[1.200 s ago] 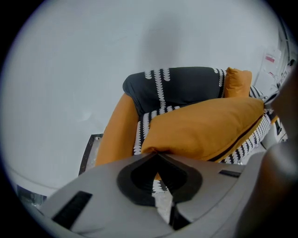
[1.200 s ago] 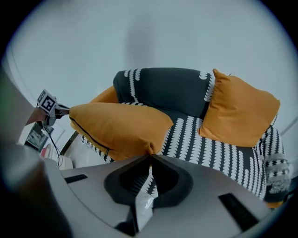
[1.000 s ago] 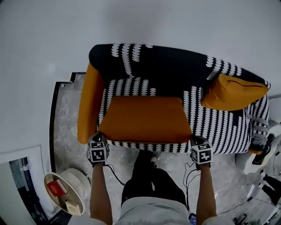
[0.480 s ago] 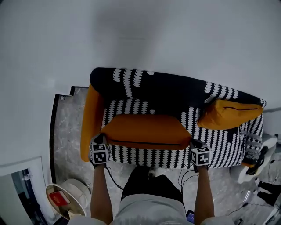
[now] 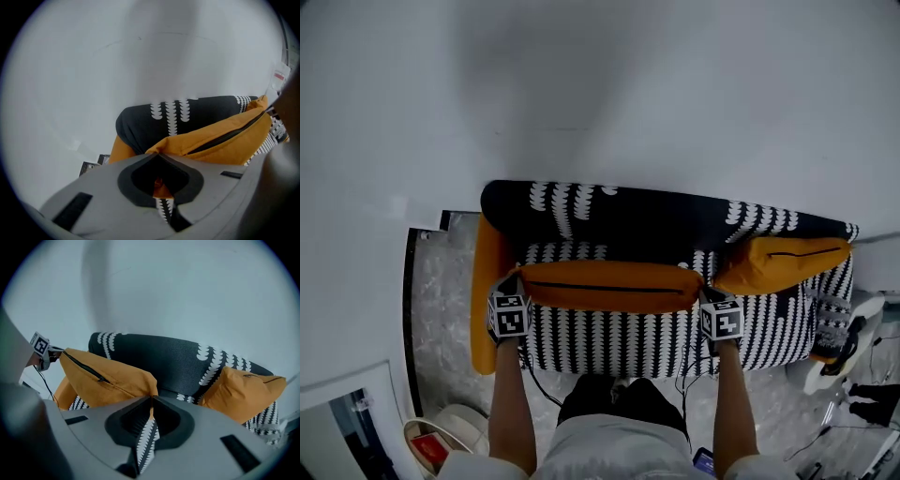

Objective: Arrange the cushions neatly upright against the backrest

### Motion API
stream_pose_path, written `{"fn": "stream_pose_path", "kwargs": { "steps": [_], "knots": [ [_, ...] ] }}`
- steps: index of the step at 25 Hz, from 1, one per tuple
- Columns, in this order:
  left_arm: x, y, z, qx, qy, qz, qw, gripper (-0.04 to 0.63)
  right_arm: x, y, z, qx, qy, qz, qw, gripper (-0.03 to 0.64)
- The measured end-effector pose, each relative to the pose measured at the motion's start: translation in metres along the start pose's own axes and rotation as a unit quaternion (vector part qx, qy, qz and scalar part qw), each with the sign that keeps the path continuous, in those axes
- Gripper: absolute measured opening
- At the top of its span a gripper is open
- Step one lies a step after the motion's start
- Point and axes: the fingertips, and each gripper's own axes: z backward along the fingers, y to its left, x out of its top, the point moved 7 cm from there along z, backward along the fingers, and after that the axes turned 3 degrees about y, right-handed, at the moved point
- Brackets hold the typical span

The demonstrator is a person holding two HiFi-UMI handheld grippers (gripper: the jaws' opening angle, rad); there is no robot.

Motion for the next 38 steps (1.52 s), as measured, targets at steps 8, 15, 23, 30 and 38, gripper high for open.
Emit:
{"fn": "stream_pose_path", "kwargs": {
  "steps": [8,15,23,30,38],
  "knots": [
    [0.048,0.012,-0.046,-0.012,-0.023,0.012,0.9996,0.023,0.054,-0.021,-0.03,-0.005,-0.005,-0.035,0.999,0.02],
    [0.084,0.022,-0.082,-0.017,-0.019,0.015,0.9996,0.024,0.098,-0.032,-0.053,-0.012,0.007,-0.012,1.0,0.02],
    [0.109,0.031,-0.104,-0.039,-0.034,0.082,0.9953,0.026,0.116,-0.047,-0.068,-0.023,0.014,-0.037,0.999,0.02],
    [0.122,0.033,-0.094,-0.022,-0.067,0.082,0.9941,0.108,0.114,-0.04,-0.046,-0.037,-0.003,-0.008,0.999,0.02],
    [0.1,0.006,-0.053,-0.045,-0.063,0.026,0.9966,0.118,0.098,-0.023,0.014,-0.043,-0.067,-0.024,0.997,0.02]
  ]
}}
